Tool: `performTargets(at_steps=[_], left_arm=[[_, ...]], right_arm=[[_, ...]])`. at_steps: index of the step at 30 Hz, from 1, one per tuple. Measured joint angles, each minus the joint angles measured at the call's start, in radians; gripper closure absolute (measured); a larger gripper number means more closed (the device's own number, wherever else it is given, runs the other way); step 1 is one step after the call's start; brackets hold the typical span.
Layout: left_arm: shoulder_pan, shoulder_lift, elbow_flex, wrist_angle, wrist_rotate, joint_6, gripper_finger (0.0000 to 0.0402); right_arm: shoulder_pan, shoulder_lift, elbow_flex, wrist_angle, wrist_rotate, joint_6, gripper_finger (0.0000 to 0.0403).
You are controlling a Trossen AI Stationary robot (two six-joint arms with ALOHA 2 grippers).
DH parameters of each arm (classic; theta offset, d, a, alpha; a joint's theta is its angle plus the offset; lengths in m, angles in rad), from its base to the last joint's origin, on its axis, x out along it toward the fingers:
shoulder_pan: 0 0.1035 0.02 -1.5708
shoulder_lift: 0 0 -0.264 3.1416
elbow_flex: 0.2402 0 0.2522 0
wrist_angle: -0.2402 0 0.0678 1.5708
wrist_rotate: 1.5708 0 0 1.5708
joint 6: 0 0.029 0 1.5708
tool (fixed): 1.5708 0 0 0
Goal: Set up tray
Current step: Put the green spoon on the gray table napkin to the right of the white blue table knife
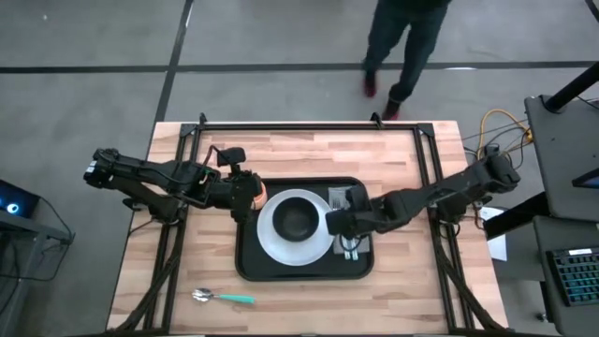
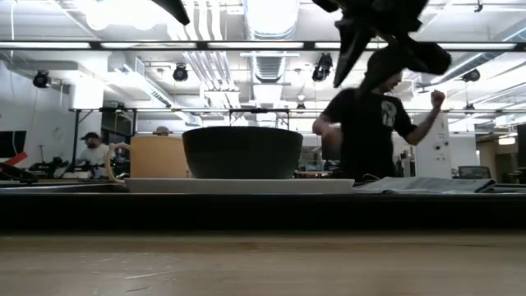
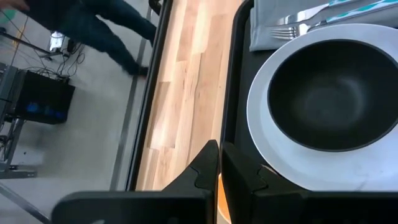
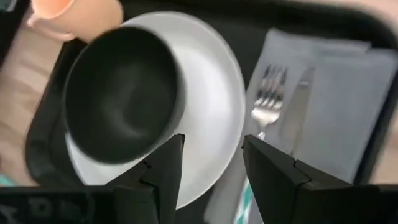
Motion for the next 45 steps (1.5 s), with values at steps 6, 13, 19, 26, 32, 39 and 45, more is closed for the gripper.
performTargets(at_steps=[6, 13, 19, 26, 32, 39, 45], left_arm=[[0.0, 0.0, 0.0, 0.0, 0.0, 0.0, 0.0402], [0.0, 0.001, -0.004, -0.004, 0.004, -0.058, 0.0401], [0.0, -0.013, -0.005, -0.063, 0.195, -0.129, 0.0396], [-0.01, -0.055, -0.034, -0.145, 0.209, -0.129, 0.0351], [-0.004, -0.148, -0.191, -0.15, 0.21, -0.15, 0.033], [-0.006, -0.288, -0.397, -0.111, 0.317, -0.254, 0.0329], [-0.028, -0.366, -0.47, 0.076, 0.642, -0.23, 0.0329]], right_arm=[[-0.04, 0.0, 0.087, -0.066, 0.013, -0.115, 0.0246], [-0.056, 0.002, 0.134, -0.063, 0.016, -0.16, 0.0246], [-0.055, 0.002, 0.151, -0.061, 0.015, -0.199, 0.0246], [-0.055, 0.002, 0.151, -0.056, 0.015, -0.235, 0.0246], [-0.055, 0.002, 0.15, -0.054, 0.016, -0.262, 0.0247], [-0.056, 0.01, 0.149, -0.054, 0.016, -0.31, 0.0245], [-0.057, 0.019, 0.147, -0.055, 0.016, -0.337, 0.025]])
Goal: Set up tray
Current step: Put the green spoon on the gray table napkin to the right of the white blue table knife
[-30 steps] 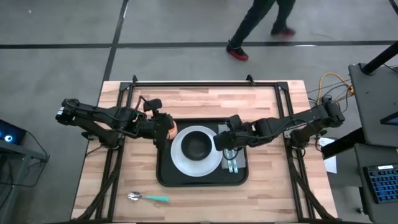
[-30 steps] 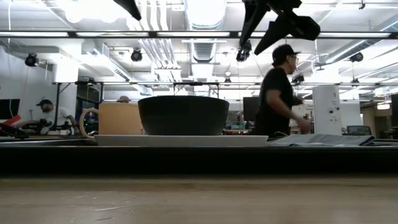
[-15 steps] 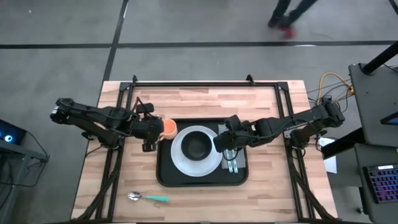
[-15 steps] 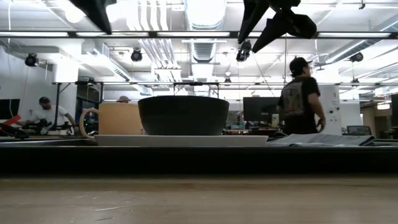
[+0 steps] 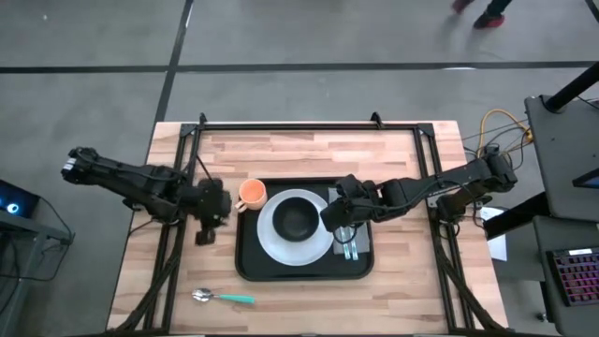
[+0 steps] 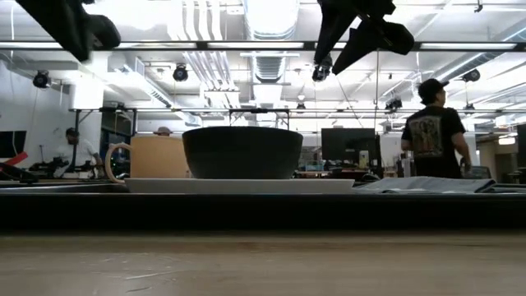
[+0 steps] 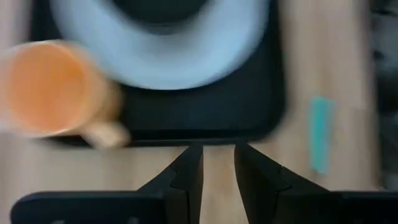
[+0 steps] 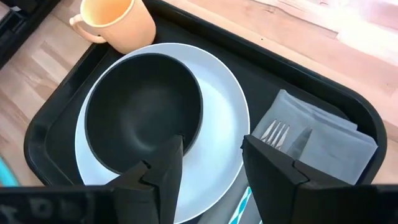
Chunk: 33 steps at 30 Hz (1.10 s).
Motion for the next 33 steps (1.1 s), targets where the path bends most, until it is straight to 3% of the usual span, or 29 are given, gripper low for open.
performTargets(at_steps=[2, 10, 16, 33], left_arm=[[-0.032, -0.007, -0.009, 0.006, 0.063, 0.013, 0.0329], [-0.179, -0.008, -0.076, -0.006, 0.159, -0.094, 0.0329], [-0.213, -0.005, -0.116, 0.013, 0.171, -0.177, 0.032], [-0.213, 0.052, -0.114, 0.034, 0.124, -0.124, 0.0318]], right_arm=[[0.0, -0.001, 0.0, 0.0, 0.001, -0.002, 0.025], [-0.024, -0.001, 0.0, 0.0, 0.0, -0.003, 0.0238], [-0.035, -0.001, -0.001, 0.001, -0.024, -0.078, 0.0227], [-0.033, -0.001, -0.001, 0.0, -0.028, 0.005, 0.0223]])
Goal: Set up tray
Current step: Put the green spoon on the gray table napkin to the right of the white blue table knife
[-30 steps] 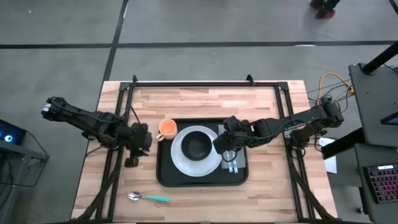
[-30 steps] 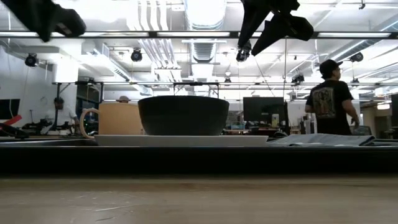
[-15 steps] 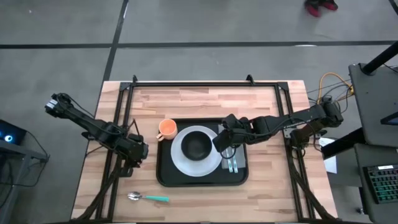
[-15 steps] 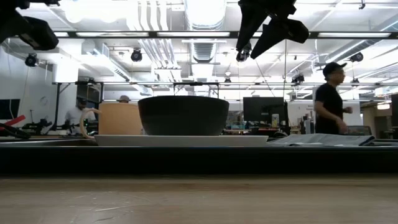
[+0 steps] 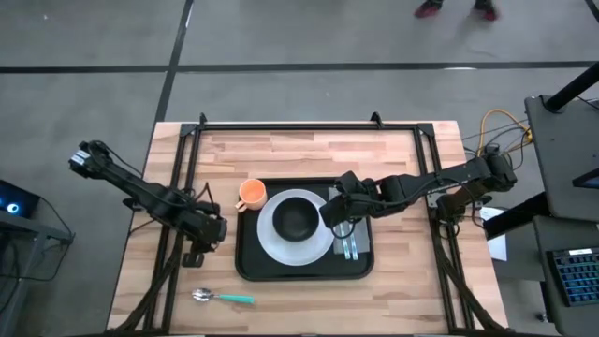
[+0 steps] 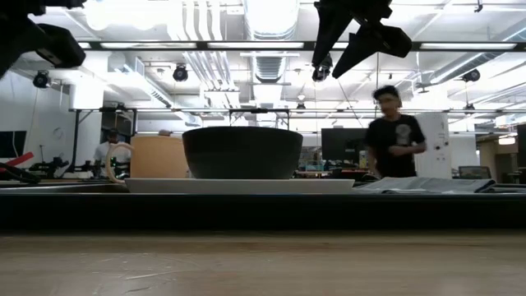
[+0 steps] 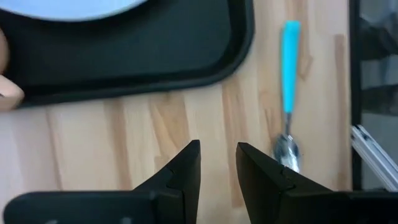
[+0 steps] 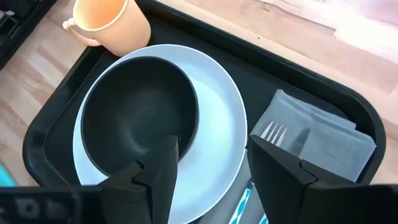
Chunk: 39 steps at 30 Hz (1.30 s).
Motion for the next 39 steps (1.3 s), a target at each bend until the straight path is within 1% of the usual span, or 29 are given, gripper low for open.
performTargets(at_steps=[3, 7, 9, 14, 18, 20, 25, 29, 31, 36, 39], left_arm=[[0.0, 0.025, 0.003, 0.031, -0.023, 0.012, 0.0318], [0.0, 0.059, 0.004, 0.102, -0.024, 0.024, 0.0318], [0.0, 0.079, 0.004, 0.14, -0.024, 0.054, 0.0318], [-0.003, 0.143, 0.008, 0.235, -0.009, 0.086, 0.0318], [-0.014, 0.217, 0.05, 0.249, -0.009, 0.087, 0.0317], [-0.013, 0.26, 0.082, 0.254, -0.009, 0.087, 0.0312], [-0.029, 0.362, 0.172, 0.267, -0.01, 0.017, 0.0287], [-0.086, 0.425, 0.227, 0.27, -0.013, -0.019, 0.0267], [-0.121, 0.454, 0.236, 0.259, -0.012, -0.08, 0.0262], [-0.225, 0.505, 0.253, 0.269, -0.015, -0.309, 0.026], [-0.287, 0.535, 0.268, 0.235, -0.071, -0.339, 0.0259]], right_arm=[[0.0, 0.0, 0.0, 0.0, -0.01, -0.017, 0.0223], [0.0, 0.0, 0.009, 0.001, -0.062, -0.033, 0.0225], [0.0, -0.001, 0.009, 0.0, -0.077, -0.028, 0.0225], [0.0, -0.001, 0.009, -0.014, -0.086, -0.047, 0.0219], [-0.003, -0.002, 0.009, -0.047, -0.086, -0.054, 0.0213], [-0.003, -0.003, 0.01, -0.074, -0.104, -0.088, 0.0208], [0.01, -0.003, 0.009, -0.171, -0.186, -0.165, 0.0197], [0.049, -0.003, -0.002, -0.221, -0.192, -0.208, 0.0193], [0.07, -0.003, -0.01, -0.218, -0.191, -0.224, 0.0191], [0.104, -0.003, -0.028, -0.218, -0.182, -0.273, 0.0191], [0.106, -0.003, -0.033, -0.214, -0.182, -0.274, 0.0191]])
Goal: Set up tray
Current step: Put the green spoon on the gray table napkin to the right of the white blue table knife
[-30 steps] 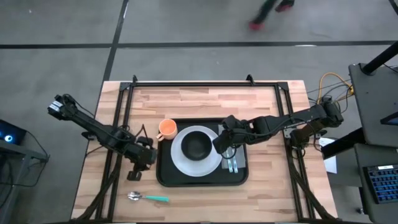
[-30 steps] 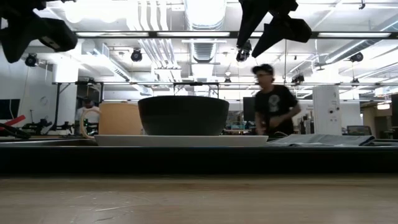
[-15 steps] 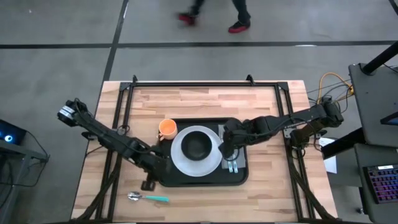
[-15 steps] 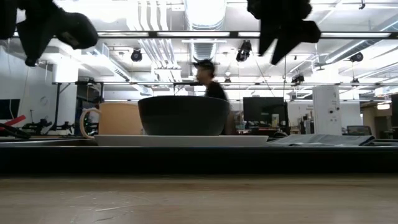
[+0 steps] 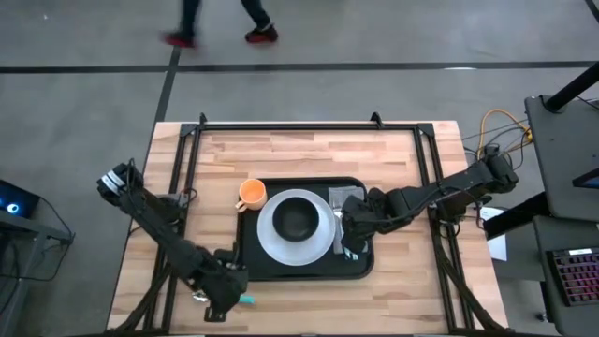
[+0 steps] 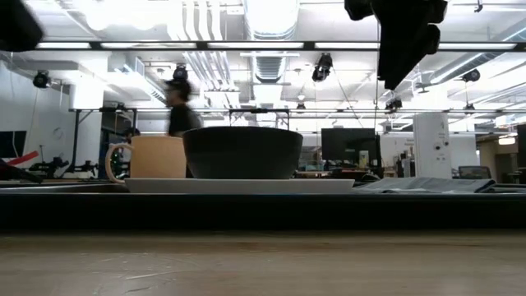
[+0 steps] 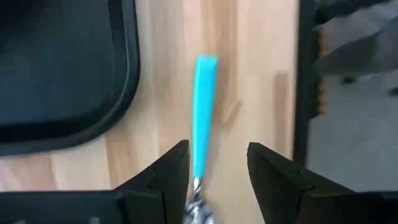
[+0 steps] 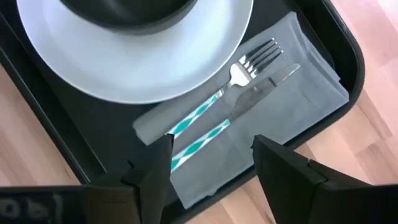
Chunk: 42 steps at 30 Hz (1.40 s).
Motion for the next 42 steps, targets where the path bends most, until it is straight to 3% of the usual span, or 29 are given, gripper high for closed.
performTargets(at_steps=[21, 31, 38, 42], left_arm=[[-0.036, 0.02, -0.081, 0.078, 0.009, -0.064, 0.0259], [-0.087, 0.02, -0.18, 0.219, 0.013, -0.153, 0.0259], [-0.09, 0.02, -0.253, 0.222, 0.013, -0.171, 0.0259], [-0.09, 0.02, -0.296, 0.29, 0.066, -0.177, 0.0259]], right_arm=[[0.0, 0.001, -0.001, 0.033, 0.002, 0.069, 0.019], [0.001, 0.001, -0.001, 0.036, 0.002, 0.088, 0.019], [0.001, 0.001, -0.001, 0.037, 0.002, 0.088, 0.019], [0.001, 0.001, -0.001, 0.037, 0.002, 0.087, 0.019]])
